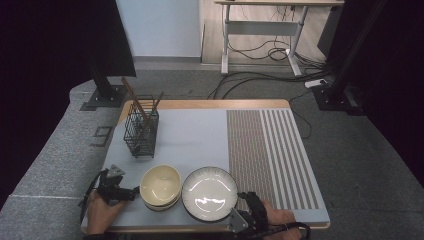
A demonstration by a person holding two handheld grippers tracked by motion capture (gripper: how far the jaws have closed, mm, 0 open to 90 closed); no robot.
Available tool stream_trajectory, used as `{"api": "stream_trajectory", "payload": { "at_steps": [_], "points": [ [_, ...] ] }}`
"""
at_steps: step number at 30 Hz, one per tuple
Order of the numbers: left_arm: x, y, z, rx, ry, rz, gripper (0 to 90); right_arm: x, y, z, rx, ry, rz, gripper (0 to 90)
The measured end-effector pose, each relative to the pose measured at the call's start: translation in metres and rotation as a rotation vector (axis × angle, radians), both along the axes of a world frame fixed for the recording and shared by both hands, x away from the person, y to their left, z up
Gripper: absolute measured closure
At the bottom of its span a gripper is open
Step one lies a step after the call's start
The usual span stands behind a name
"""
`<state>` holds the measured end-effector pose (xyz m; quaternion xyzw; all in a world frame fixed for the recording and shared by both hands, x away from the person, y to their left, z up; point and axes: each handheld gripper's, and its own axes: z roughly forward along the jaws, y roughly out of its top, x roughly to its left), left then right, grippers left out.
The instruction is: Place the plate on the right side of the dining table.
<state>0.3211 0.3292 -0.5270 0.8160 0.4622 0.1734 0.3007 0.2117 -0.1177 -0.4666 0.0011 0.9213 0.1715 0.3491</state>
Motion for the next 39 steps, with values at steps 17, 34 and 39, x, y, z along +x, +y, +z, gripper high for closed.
{"api": "stream_trajectory", "payload": {
  "at_steps": [17,34,39],
  "points": [
    [0.0,0.0,0.0,0.0,0.0,0.0,0.0,-0.013,0.028,-0.001,-0.117,0.009,0.212,61.2],
    [0.0,0.0,0.0,0.0,0.0,0.0,0.0,-0.015,0.042,-0.005,-0.197,0.029,0.287,78.8],
    [0.0,0.0,0.0,0.0,0.0,0.0,0.0,-0.016,0.047,-0.007,-0.226,0.018,0.309,82.3]
  ]
}}
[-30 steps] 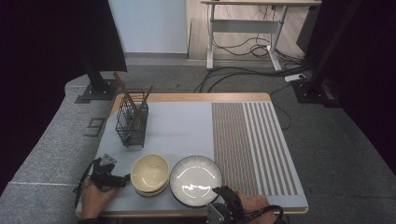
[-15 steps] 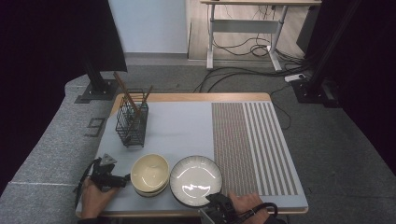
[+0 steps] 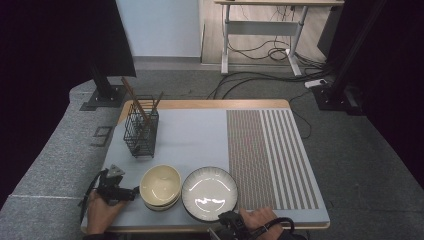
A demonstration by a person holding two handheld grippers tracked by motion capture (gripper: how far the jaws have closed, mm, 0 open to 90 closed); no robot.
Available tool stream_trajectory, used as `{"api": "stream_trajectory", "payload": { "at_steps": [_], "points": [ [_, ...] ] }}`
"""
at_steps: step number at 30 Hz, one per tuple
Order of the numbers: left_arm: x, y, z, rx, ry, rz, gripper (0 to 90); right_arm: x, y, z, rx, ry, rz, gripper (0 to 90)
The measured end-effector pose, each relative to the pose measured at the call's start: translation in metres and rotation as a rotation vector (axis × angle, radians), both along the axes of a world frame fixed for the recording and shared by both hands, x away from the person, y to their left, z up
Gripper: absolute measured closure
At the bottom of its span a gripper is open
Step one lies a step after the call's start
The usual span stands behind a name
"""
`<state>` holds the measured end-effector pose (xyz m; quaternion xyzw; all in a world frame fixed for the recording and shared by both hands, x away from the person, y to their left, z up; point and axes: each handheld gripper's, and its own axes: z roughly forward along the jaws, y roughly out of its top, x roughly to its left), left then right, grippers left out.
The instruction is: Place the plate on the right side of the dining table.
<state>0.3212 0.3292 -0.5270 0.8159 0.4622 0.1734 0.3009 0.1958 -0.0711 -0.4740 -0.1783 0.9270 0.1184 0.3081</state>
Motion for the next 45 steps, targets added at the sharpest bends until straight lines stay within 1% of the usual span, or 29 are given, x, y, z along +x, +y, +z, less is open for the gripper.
{"api": "stream_trajectory", "payload": {
  "at_steps": [2,5,7,9,11,13,15,17,22,28,31,36,38,41,42,44,45],
  "points": [
    [0.0,0.0,0.0,0.0,0.0,0.0,0.0,0.0,0.001,0.0,-0.006,0.0,0.006,82.7],
    [0.0,0.0,0.0,0.0,0.0,0.0,0.0,0.0,0.002,0.001,-0.011,0.01,0.0,84.1],
    [0.0,0.0,0.0,0.0,0.0,0.0,0.0,0.001,0.003,0.001,-0.018,0.001,0.014,85.2],
    [0.0,0.0,0.0,0.0,0.0,0.0,0.0,0.001,0.005,0.001,-0.032,0.004,0.003,85.4],
    [0.0,0.0,0.0,0.0,0.0,0.0,0.0,0.002,0.007,0.0,-0.039,-0.004,0.012,85.4],
    [0.0,0.0,0.0,0.0,0.0,0.0,0.0,0.002,0.008,0.001,-0.044,0.004,0.007,85.3],
    [0.0,0.0,0.0,0.0,0.0,0.0,0.0,0.004,0.009,0.0,-0.044,-0.007,0.012,85.3],
    [0.0,0.0,0.0,0.0,0.0,0.0,0.0,0.007,0.011,-0.003,-0.057,-0.024,0.006,85.8],
    [0.0,0.0,0.0,0.0,0.0,0.0,0.0,0.014,0.016,-0.007,-0.054,-0.026,0.0,85.7],
    [0.0,0.0,0.0,0.0,0.0,0.0,0.0,0.018,0.02,-0.012,-0.058,-0.031,-0.018,85.2],
    [0.0,0.0,0.0,0.0,0.0,0.0,0.0,0.019,0.021,-0.013,-0.048,-0.03,-0.026,84.1],
    [0.0,0.0,0.0,0.0,0.0,0.0,0.0,0.022,0.023,-0.02,-0.048,-0.065,-0.04,83.3],
    [0.0,0.0,0.0,0.0,0.0,0.0,0.0,0.023,0.023,-0.023,-0.04,-0.08,-0.043,82.2],
    [0.0,0.0,0.0,0.0,0.0,0.0,0.0,0.023,0.023,-0.024,-0.034,-0.09,-0.048,82.0],
    [0.0,0.0,0.0,0.0,0.0,0.0,0.0,0.023,0.024,-0.026,-0.033,-0.101,-0.045,82.0],
    [0.0,0.0,0.0,0.0,0.0,0.0,0.0,0.023,0.024,-0.029,-0.029,-0.116,-0.058,80.3],
    [0.0,0.0,0.0,0.0,0.0,0.0,0.0,0.023,0.024,-0.029,-0.029,-0.116,-0.058,80.3]
  ]
}}
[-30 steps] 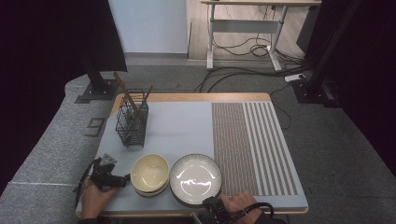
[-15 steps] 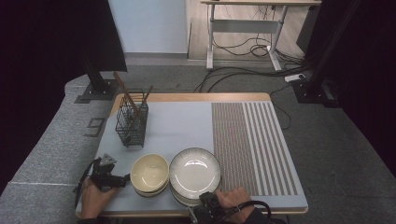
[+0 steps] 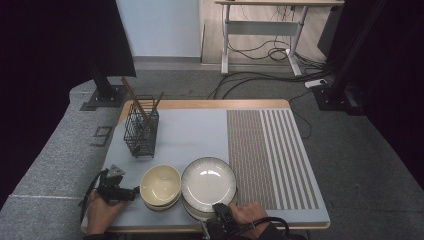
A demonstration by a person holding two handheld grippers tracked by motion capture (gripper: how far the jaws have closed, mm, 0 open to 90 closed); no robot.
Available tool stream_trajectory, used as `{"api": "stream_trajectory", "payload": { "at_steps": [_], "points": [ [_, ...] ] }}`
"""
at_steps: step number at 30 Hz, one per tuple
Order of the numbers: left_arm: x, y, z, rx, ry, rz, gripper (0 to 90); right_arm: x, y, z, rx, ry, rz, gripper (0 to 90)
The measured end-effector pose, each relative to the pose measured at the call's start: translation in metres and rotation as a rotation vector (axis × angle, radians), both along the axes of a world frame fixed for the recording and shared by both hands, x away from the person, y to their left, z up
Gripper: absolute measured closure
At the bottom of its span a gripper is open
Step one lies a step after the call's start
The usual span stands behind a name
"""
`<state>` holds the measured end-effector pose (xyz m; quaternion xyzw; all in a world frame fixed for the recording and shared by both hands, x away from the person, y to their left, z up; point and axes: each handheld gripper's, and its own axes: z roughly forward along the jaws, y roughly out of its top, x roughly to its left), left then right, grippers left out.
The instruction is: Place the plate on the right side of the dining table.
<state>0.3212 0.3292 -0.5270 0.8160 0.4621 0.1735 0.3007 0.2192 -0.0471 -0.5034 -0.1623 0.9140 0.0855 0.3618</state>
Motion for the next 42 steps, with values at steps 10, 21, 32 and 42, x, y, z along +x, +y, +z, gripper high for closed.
{"api": "stream_trajectory", "payload": {
  "at_steps": [10,21,32,42],
  "points": [
    [0.0,0.0,0.0,0.001,0.001,0.0,0.0,0.001,0.003,-0.003,-0.008,-0.025,0.0,79.0],
    [0.0,0.0,0.0,0.0,0.001,0.0,0.0,-0.012,-0.002,-0.013,-0.019,-0.186,0.02,84.5],
    [0.0,0.0,0.0,0.0,0.001,0.0,0.0,-0.018,-0.002,-0.009,-0.006,-0.25,0.007,82.5],
    [0.0,0.0,0.0,0.0,0.001,0.0,0.0,-0.019,-0.001,0.0,0.007,-0.283,-0.009,81.8]
  ]
}}
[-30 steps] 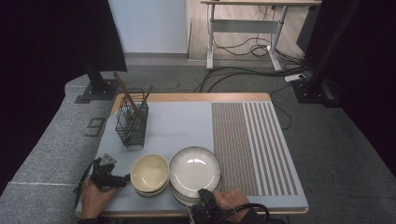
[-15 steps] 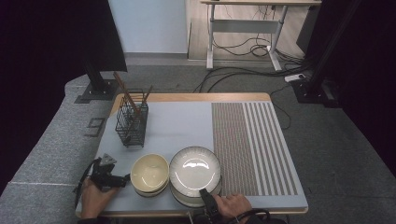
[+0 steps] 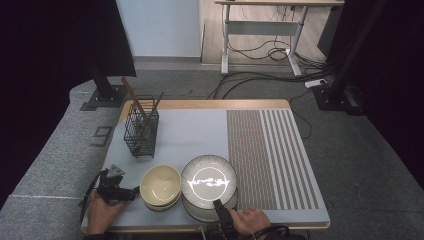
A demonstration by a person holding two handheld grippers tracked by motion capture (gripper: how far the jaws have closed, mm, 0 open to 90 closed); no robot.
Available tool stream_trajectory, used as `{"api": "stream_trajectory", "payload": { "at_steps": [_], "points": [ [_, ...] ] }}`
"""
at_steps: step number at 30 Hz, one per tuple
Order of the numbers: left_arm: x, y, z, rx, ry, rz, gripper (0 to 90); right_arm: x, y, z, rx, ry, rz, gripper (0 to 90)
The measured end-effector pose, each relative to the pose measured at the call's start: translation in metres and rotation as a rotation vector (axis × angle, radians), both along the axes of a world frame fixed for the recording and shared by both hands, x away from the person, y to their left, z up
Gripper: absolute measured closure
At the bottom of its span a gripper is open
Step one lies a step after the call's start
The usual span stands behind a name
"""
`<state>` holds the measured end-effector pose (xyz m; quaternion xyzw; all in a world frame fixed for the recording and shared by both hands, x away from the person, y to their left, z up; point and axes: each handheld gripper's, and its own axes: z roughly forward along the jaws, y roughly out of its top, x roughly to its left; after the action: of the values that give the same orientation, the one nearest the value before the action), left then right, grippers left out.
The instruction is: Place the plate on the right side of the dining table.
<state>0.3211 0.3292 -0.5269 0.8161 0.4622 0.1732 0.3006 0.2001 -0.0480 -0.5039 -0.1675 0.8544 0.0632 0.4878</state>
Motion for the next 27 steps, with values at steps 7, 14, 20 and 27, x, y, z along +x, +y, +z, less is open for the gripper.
{"api": "stream_trajectory", "payload": {
  "at_steps": [7,14,20,27],
  "points": [
    [0.0,0.0,0.0,0.0,0.0,0.0,0.0,0.004,-0.003,0.008,0.009,-0.01,-0.025,81.8],
    [0.0,0.0,0.0,-0.001,-0.001,0.001,0.0,0.009,-0.01,0.015,0.012,-0.018,-0.067,81.7],
    [0.0,0.0,0.0,-0.001,-0.001,0.0,0.0,0.013,-0.016,0.021,0.014,-0.025,-0.096,81.6],
    [0.0,0.0,0.0,0.0,-0.001,0.0,0.0,0.022,-0.025,0.027,0.003,-0.034,-0.147,81.4]
  ]
}}
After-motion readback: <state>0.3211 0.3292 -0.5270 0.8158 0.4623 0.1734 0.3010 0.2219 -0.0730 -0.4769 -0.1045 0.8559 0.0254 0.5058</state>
